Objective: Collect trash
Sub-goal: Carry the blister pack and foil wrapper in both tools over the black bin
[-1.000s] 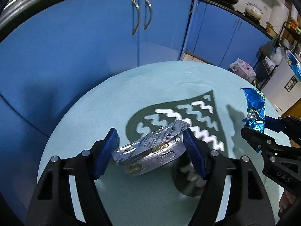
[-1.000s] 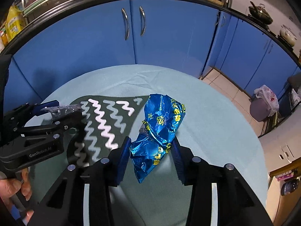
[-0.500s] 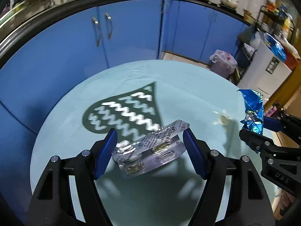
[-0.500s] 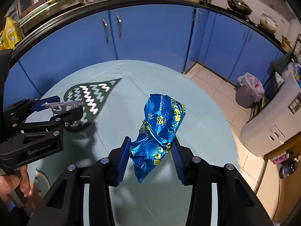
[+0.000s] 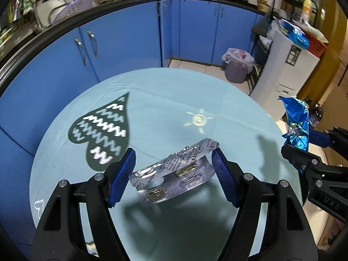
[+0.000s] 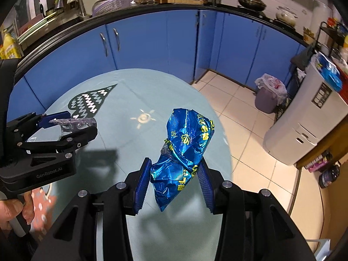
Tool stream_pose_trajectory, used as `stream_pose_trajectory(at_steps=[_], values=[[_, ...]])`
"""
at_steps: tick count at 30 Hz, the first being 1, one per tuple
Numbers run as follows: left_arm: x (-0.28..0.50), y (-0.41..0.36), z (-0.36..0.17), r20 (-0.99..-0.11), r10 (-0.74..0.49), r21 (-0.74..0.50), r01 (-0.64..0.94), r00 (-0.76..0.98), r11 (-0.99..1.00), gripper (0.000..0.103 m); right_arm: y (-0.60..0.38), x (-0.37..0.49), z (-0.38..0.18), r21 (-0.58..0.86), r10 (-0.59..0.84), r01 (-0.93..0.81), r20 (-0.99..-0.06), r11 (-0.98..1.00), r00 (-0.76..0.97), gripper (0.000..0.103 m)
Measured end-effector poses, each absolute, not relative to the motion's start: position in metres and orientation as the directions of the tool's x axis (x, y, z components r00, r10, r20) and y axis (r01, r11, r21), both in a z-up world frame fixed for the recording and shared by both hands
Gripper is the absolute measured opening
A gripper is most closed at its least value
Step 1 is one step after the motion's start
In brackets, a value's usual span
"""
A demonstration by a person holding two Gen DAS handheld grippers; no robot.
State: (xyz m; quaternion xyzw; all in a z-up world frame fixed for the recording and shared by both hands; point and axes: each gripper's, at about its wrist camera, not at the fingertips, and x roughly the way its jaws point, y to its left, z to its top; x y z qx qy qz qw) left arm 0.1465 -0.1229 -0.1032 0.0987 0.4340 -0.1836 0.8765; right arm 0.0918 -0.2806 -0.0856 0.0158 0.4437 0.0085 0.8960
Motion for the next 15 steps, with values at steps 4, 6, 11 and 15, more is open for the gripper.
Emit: stream_pose_trajectory(at_steps=[4,6,11,15], values=[[0.131,-0.146,-0.101,-0.797,-0.247,0.029,0.443,0.551,0.896,0.072,-0.301,0.074,-0.084,0.044,0.014,0.034,-0.790,0.998,0.613,0.042],[0.124,-0.158,-0.101,-0.797,-0.253,0.036,0.461,0.549,0.887,0.072,-0.310,0.065,-0.084,0.047,0.006,0.051,-0.788,0.998,0.615,0.042],[0.109,-0.187,-0.101,-0.800,-0.271,0.046,0.505,0.535,0.862,0.072,-0.334,0.046,-0.084,0.052,-0.017,0.093,-0.787,0.994,0.617,0.042],[0.100,-0.210,-0.100,-0.801,-0.287,0.053,0.539,0.525,0.840,0.072,-0.355,0.032,-0.086,0.056,-0.038,0.132,-0.786,0.990,0.617,0.042]])
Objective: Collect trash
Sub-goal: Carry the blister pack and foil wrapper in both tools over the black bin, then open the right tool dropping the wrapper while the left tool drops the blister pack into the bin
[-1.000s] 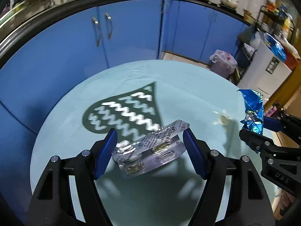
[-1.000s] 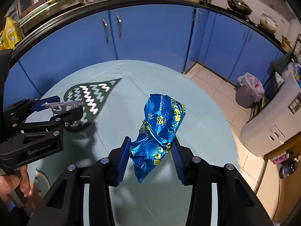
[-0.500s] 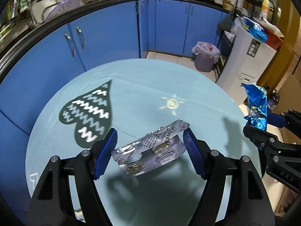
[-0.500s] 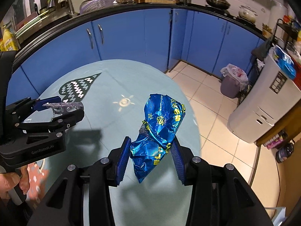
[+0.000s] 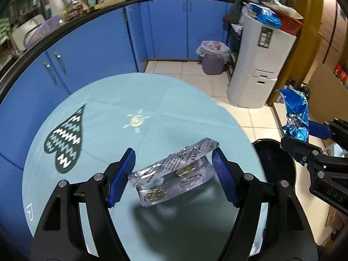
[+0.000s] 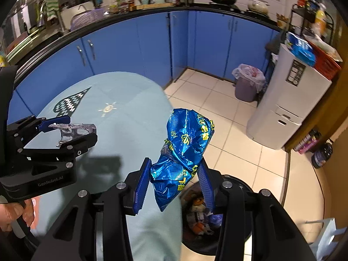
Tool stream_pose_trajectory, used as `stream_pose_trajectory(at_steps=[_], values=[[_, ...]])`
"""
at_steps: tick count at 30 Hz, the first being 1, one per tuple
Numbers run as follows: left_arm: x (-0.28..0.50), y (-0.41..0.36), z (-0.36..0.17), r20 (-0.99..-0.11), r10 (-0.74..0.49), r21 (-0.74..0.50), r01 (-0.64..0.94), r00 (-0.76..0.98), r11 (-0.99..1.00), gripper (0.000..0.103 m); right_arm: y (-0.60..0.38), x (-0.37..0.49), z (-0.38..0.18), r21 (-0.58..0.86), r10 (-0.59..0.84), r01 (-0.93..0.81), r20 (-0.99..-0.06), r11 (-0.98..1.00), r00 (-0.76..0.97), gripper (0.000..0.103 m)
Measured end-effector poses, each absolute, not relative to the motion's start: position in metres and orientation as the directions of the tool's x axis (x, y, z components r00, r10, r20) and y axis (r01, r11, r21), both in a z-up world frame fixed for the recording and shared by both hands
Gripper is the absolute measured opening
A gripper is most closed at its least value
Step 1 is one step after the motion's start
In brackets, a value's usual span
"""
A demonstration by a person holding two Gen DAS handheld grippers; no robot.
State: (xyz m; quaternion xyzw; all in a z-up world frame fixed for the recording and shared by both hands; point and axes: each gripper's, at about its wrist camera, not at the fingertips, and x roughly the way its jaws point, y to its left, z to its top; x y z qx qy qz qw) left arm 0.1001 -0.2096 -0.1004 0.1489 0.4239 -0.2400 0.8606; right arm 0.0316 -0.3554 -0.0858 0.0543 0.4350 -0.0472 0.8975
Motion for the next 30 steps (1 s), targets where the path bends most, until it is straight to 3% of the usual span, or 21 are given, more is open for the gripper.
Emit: stream_pose_trajectory(at_steps=[15,30], values=[[0.070,-0.297,-0.103,-0.811,-0.352,0.060,0.665,0.467,0.744,0.073,-0.427,0.000,-0.101,0.064,-0.109,0.268,-0.804,0.961,0.585,0.042],[0.067,-0.337,-0.114,-0.831,-0.373,0.043,0.716,0.413,0.697,0.073,-0.458,-0.003,-0.129,0.074,-0.117,0.334,-0.847,0.940,0.519,0.042]])
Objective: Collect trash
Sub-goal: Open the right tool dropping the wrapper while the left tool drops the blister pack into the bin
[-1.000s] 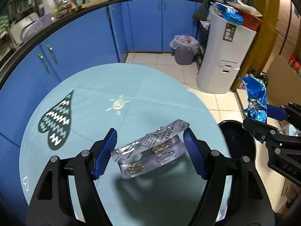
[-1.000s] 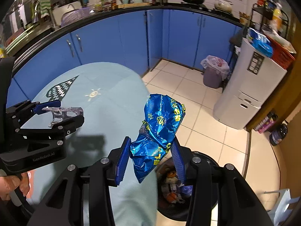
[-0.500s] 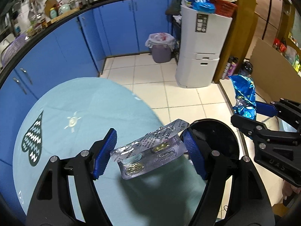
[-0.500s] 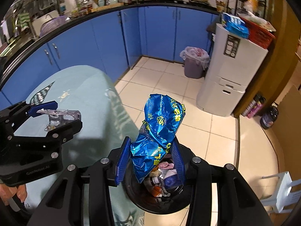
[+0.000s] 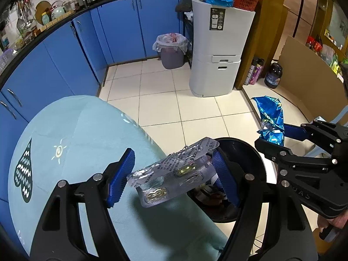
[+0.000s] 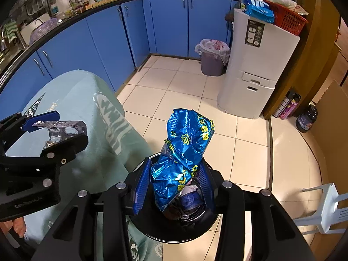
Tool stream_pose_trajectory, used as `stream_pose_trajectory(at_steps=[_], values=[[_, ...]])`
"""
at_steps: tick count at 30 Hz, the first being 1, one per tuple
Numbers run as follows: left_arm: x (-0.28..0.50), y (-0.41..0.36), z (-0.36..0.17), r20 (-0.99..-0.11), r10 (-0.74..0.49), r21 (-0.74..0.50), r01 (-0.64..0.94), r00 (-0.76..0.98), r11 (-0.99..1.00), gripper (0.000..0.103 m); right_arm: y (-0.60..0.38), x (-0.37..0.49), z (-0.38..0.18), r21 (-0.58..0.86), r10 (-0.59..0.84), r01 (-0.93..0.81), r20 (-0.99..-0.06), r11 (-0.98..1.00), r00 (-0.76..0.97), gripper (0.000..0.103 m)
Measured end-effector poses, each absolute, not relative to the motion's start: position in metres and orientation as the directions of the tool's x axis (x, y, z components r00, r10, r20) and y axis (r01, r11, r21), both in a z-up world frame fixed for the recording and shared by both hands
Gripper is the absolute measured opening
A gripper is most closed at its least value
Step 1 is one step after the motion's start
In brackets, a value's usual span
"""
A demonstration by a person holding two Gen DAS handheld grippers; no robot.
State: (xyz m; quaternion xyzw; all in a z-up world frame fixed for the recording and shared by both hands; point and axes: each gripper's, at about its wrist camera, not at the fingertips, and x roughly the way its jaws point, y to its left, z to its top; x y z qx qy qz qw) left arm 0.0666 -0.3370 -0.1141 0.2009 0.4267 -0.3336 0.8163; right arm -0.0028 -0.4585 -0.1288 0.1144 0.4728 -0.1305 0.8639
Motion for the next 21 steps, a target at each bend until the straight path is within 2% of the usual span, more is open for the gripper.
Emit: stream_pose_trajectory(at_steps=[13,15,16,17,21], values=[[0.066,-0.352,-0.122,-0.841,-0.377,0.041,0.740,0.389,0.671,0.074,-0.471,-0.002,-0.142,0.072,-0.122,0.369,-0.870,0.927,0.478,0.044],[0.065,-0.354,-0.123,-0.841,-0.379,0.041,0.743,0.386,0.668,0.075,-0.472,-0.003,-0.144,0.063,-0.127,0.367,-0.873,0.928,0.470,0.057],[0.065,-0.355,-0.123,-0.842,-0.378,0.040,0.745,0.384,0.666,0.075,-0.472,-0.003,-0.144,0.042,-0.145,0.370,-0.874,0.928,0.463,0.073],[0.065,-0.356,-0.123,-0.842,-0.376,0.043,0.743,0.386,0.668,0.075,-0.473,-0.004,-0.143,0.012,-0.177,0.377,-0.869,0.926,0.462,0.080],[0.064,-0.360,-0.124,-0.844,-0.379,0.039,0.749,0.379,0.661,0.076,-0.483,-0.012,-0.141,-0.006,-0.215,0.414,-0.862,0.910,0.459,0.082]])
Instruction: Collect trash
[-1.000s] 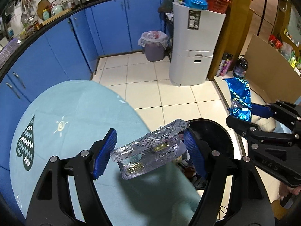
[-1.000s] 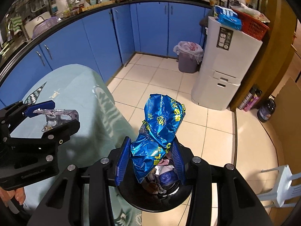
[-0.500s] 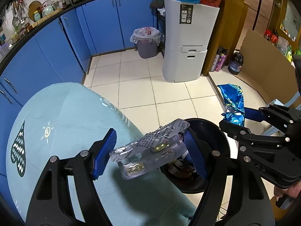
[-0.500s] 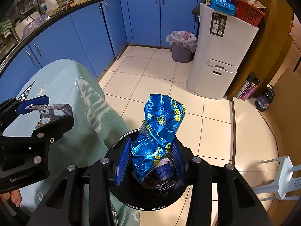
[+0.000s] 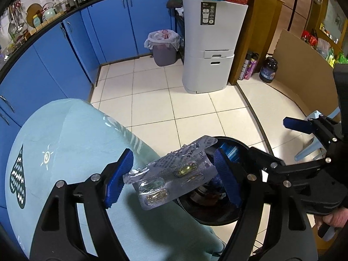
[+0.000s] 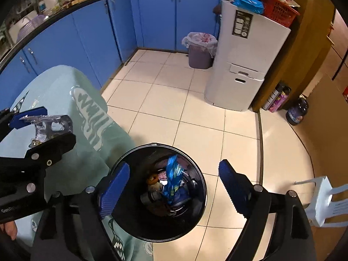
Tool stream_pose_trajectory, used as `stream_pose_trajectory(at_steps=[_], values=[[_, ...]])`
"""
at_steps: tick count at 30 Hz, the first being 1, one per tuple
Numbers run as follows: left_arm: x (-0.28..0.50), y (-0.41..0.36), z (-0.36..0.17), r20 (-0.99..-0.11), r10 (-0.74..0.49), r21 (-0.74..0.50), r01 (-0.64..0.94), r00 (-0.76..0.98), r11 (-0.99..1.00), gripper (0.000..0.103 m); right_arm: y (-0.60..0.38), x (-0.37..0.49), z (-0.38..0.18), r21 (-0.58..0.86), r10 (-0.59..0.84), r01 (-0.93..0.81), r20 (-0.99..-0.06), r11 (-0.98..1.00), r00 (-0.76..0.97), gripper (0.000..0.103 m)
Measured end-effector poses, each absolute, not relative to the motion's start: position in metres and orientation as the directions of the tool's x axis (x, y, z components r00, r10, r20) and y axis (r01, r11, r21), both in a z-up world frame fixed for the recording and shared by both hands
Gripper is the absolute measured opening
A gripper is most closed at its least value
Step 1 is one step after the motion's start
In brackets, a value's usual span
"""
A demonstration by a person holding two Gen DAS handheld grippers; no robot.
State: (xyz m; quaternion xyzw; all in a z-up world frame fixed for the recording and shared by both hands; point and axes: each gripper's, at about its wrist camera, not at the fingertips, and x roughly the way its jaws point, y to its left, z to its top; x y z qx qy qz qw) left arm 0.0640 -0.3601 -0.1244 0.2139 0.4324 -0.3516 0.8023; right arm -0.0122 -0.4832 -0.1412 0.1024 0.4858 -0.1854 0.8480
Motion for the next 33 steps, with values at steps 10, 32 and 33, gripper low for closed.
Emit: stream_pose_trajectory(at_steps=[10,32,33], values=[[0.053,-0.373,-0.124,-0.846,-0.392,0.035,0.771,0.362,0.636,0.094,-0.519,-0.036,-0.128,-0.097,-0.390,0.562,-0.815,0.821,0.429,0.082],[0.046,-0.384,-0.124,-0.853,-0.370,0.061,0.775,0.368,0.629,0.100,-0.519,-0.038,-0.125,-0.067,-0.370,0.564,-0.817,0.823,0.442,0.082],[0.045,-0.383,-0.124,-0.852,-0.369,0.065,0.775,0.371,0.629,0.100,-0.519,-0.038,-0.125,-0.066,-0.370,0.564,-0.817,0.823,0.443,0.082]])
